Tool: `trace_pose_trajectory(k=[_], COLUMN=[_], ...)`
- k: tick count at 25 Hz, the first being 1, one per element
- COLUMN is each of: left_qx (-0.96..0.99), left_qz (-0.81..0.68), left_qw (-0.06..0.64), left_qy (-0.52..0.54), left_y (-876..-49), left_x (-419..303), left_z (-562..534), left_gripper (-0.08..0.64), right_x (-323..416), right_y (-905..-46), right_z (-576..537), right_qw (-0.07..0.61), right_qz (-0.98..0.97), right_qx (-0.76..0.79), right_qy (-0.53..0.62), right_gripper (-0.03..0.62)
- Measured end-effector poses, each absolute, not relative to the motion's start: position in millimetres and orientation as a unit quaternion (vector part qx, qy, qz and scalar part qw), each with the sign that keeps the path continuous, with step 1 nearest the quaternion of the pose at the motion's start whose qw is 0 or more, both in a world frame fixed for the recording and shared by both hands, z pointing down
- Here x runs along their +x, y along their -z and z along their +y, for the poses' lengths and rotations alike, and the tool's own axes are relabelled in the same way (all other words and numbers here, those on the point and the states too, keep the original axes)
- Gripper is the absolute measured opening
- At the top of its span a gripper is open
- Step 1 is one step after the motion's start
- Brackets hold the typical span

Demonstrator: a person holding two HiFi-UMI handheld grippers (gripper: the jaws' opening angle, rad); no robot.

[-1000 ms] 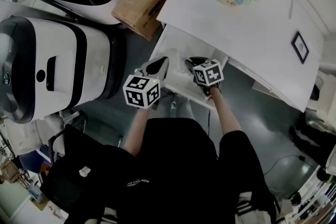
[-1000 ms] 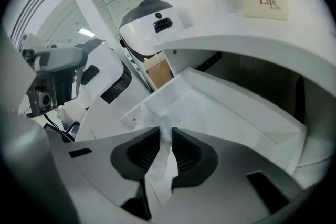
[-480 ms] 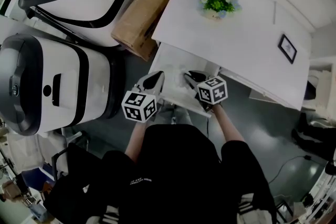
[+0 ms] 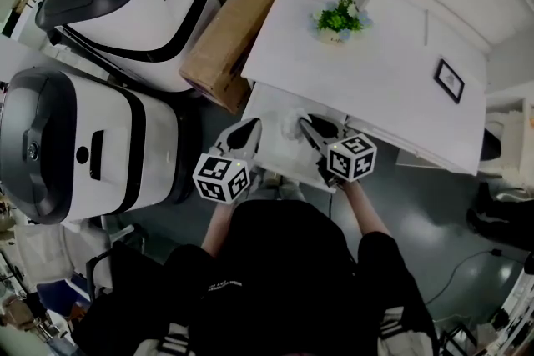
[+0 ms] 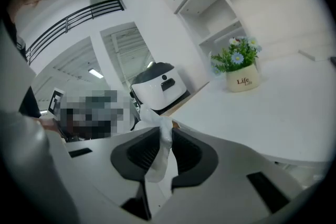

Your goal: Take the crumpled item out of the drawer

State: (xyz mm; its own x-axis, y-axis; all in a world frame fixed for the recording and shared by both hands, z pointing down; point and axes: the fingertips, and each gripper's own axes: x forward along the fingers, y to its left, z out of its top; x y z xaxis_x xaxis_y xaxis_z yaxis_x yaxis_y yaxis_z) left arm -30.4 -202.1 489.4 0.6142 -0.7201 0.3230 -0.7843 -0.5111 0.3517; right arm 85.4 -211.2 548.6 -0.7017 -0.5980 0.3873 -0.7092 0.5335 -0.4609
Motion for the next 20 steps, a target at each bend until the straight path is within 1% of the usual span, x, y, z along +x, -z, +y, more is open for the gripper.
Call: trace_pose_trajectory(k=[20], left_qx=[0.877], left_qz=[-0.458], left_qw=[0.142], left_qy=[-0.022], left_y=[-414], left_x=[-47], left_z=[-225], left_gripper=[-0.002], right_x=[120], right_y=[-434], right_z=[-230], right_qw=[-0.034], right_qz=[-0.870], right_qx=[0.447], right_qy=[-0.205], right_gripper=[0.064])
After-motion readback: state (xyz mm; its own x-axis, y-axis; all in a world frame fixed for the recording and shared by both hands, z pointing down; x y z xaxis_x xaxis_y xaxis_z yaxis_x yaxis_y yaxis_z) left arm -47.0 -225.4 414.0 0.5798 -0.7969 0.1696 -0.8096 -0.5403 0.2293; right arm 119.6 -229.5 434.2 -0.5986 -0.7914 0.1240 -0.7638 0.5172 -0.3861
